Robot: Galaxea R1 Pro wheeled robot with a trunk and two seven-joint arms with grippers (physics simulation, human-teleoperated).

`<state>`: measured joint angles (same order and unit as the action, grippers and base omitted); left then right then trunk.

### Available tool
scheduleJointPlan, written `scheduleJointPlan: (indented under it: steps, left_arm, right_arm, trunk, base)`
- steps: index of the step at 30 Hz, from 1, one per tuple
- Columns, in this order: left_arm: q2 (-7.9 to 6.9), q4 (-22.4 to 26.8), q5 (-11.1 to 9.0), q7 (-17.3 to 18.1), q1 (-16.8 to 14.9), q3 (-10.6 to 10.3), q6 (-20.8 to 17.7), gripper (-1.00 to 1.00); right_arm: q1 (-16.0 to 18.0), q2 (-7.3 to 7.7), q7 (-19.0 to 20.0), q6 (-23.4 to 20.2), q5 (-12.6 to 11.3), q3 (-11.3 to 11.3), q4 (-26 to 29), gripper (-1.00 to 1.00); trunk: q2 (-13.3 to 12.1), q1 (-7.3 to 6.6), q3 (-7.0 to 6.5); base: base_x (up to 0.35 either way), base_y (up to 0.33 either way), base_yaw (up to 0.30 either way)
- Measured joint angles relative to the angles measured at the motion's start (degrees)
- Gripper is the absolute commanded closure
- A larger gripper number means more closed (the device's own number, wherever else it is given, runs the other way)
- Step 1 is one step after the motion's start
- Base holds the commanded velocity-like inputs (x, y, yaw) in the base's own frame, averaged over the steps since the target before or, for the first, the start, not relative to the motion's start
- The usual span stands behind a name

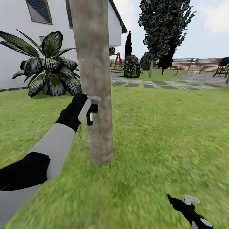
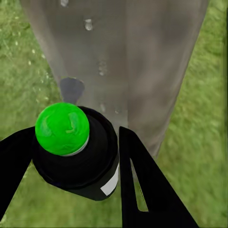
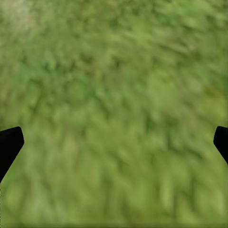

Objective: In the garden, pick up the pesticide atomizer on the floor and spray pesticide onto both trees until each tree trunk is fully covered.

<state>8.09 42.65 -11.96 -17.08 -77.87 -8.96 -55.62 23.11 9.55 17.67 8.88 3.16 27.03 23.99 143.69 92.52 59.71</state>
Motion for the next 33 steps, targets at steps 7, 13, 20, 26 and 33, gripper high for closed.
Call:
scheduleJointPlan:
  steps: [7, 13, 20, 26, 33]
  left_arm:
    - [0.74, -0.20, -0.24, -0.06, -8.02, 0.07, -0.69, 1.00]
    - [0.79, -0.63, -0.87, -0.06, -14.39, 0.08, -0.85, 1.00]
    - [0.80, -3.19, -2.17, -0.05, -19.72, 0.13, -1.22, 1.00]
    - [0.58, -6.11, -3.36, -0.33, -21.14, 0.24, -0.50, 1.00]
    - [0.49, -6.35, -0.92, -0.41, -21.18, 0.11, -0.84, 1.00]
  right_arm:
    - [0.00, 0.03, 0.00, 0.00, -0.01, 0.05, 0.00, -1.00]
    - [0.00, 0.01, 0.00, 0.00, 0.00, 0.05, 0.00, -1.00]
    - [0.00, -0.06, 0.00, 0.05, 0.01, 0.04, 0.07, -1.00]
    - [0.00, -0.06, 0.00, 0.02, 0.04, 0.05, 0.09, -1.00]
    - [0.00, -0.06, 0.00, 0.04, 0.08, 0.00, 0.09, -1.00]
  trunk:
    - [0.00, 0.00, 0.00]
    - [0.00, 0.00, 0.00]
    - [0.00, 0.00, -0.06]
    - [0.01, -0.10, -0.08]
    - [-0.01, 0.01, -0.06]
  base:
    - [0.000, 0.000, 0.000]
    - [0.000, 0.000, -0.013]
    - [0.000, 0.000, -0.109]
    - [0.000, 0.000, -0.002]
    - [-0.151, 0.000, 0.000]
